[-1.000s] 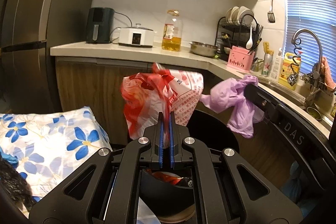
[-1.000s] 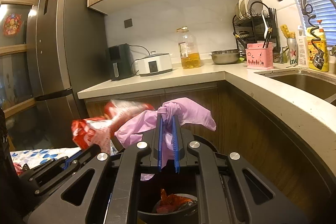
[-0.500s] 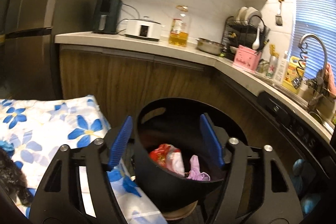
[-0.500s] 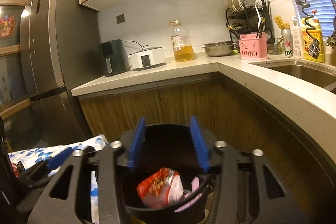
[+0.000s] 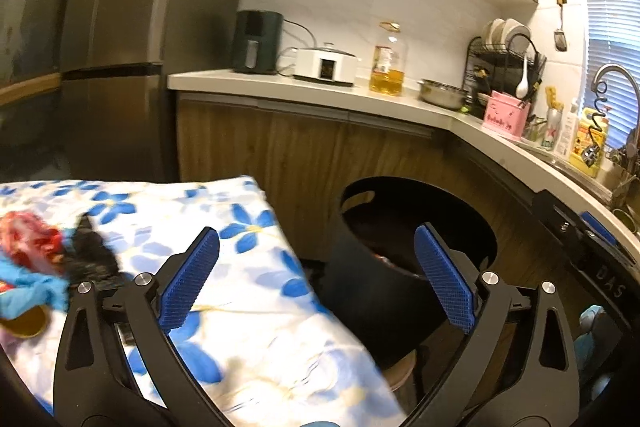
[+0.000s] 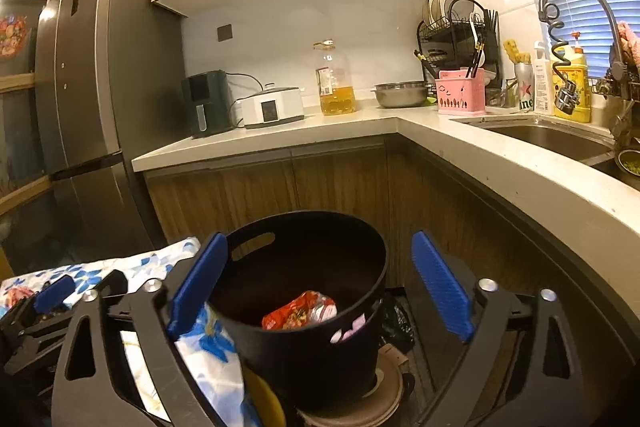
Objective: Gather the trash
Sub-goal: 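Move both tools back from the bin toward the trash pile, then grasp the pink glove with the left tool while the right tool grasps the red paper cup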
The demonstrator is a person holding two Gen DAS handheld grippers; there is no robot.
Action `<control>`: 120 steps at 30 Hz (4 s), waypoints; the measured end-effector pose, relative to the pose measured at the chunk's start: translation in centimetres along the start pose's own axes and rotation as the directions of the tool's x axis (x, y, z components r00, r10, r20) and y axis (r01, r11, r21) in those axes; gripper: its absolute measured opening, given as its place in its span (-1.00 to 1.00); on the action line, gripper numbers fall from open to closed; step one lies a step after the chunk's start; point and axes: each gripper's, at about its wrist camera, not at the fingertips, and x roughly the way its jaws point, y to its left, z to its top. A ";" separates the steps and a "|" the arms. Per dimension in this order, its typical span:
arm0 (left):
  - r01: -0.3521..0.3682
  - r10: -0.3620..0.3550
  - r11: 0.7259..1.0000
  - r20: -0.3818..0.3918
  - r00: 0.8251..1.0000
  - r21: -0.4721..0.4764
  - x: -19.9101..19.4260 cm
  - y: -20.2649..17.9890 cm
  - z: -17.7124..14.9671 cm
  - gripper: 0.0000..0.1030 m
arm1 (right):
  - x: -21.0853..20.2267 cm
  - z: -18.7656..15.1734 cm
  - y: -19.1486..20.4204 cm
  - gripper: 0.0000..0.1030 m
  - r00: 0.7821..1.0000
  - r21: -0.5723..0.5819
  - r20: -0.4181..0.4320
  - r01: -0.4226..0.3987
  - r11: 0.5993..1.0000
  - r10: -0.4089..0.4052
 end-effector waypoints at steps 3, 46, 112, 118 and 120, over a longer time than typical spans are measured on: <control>-0.042 0.042 0.999 0.017 0.999 0.002 -2.0 0.8 -0.4 0.87 | -1.4 -0.4 0.0 0.89 1.000 0.018 -0.007 -0.020 1.000 0.020; -0.261 0.269 0.957 0.052 0.962 -0.123 -15.7 13.5 -5.7 0.87 | -10.2 -4.7 9.3 0.89 0.983 -0.065 -0.014 -0.183 0.981 0.182; -0.414 0.395 0.815 -0.134 0.909 -0.404 -19.8 32.6 -9.2 -1.00 | -4.9 -17.0 36.1 -0.34 0.683 -0.161 -0.446 -0.697 0.699 0.578; -0.401 0.393 0.825 -0.106 0.914 -0.398 -20.6 32.6 -8.7 -1.00 | -4.8 -17.3 36.8 -0.86 0.661 -0.163 -0.467 -0.718 0.677 0.588; -0.397 0.391 0.826 -0.101 0.915 -0.399 -20.7 32.6 -8.6 -1.00 | -5.3 -17.0 36.7 -0.90 0.659 -0.169 -0.452 -0.725 0.668 0.601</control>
